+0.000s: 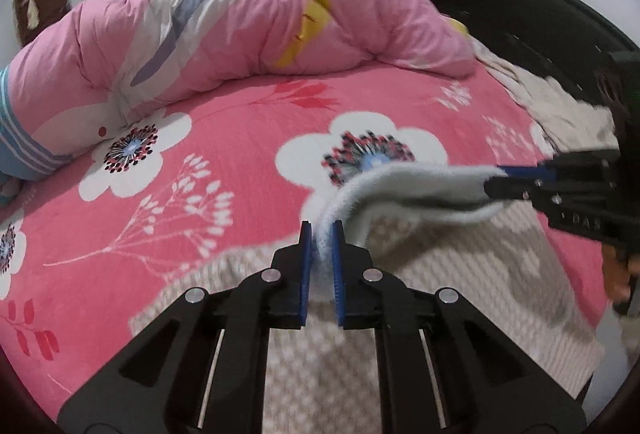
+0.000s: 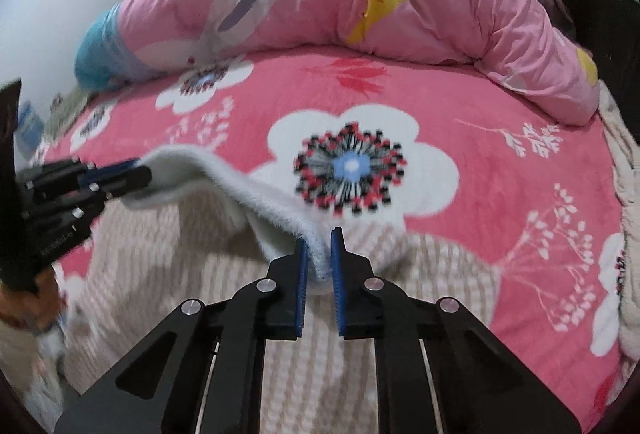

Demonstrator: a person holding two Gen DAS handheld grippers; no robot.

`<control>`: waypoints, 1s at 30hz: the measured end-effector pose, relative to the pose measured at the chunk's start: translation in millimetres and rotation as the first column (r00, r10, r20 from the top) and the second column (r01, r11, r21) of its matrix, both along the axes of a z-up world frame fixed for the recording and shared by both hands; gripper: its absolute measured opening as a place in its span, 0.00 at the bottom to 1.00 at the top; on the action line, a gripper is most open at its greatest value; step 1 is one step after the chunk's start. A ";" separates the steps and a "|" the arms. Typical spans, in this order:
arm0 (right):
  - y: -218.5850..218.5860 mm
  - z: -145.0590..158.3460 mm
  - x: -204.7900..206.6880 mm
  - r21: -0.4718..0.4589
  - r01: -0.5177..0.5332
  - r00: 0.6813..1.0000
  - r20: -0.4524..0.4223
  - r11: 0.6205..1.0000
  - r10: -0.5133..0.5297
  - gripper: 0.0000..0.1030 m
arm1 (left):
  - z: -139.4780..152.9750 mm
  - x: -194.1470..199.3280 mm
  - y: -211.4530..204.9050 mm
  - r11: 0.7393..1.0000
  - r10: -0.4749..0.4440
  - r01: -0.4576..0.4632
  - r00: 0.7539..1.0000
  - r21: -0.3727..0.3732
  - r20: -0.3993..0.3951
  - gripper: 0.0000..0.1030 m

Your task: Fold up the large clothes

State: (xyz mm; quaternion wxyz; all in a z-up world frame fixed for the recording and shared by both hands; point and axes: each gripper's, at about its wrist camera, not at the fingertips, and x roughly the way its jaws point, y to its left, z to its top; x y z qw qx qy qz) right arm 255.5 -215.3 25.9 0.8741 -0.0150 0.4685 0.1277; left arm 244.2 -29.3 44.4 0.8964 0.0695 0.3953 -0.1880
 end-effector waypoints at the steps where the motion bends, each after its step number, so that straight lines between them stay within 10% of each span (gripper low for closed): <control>1: 0.9 -2.2 -6.8 -0.015 -0.008 1.000 0.003 1.000 0.008 0.11 | -3.5 -9.7 2.2 1.000 -0.012 0.012 1.000 -0.001 0.001 0.09; 10: 8.9 -40.0 -57.4 -0.121 -0.108 0.992 -0.072 0.987 0.100 0.13 | -60.9 -64.5 12.4 0.997 -0.073 0.071 0.995 -0.031 -0.065 0.09; 19: 30.9 19.2 -33.4 0.133 -0.186 0.983 0.033 0.974 0.183 0.33 | -84.3 -68.8 42.6 0.977 -0.058 0.028 0.989 -0.212 -0.137 0.09; 26: 88.8 -62.1 28.4 0.209 -0.179 0.962 -0.168 0.961 0.215 0.32 | -66.4 -86.6 80.0 0.959 -0.010 -0.019 0.995 -0.282 -0.101 0.09; 30: 94.0 -71.9 0.6 0.163 -0.230 0.958 -0.132 0.959 0.253 0.32 | -36.2 -78.4 95.7 0.948 0.025 -0.035 0.999 -0.317 -0.036 0.09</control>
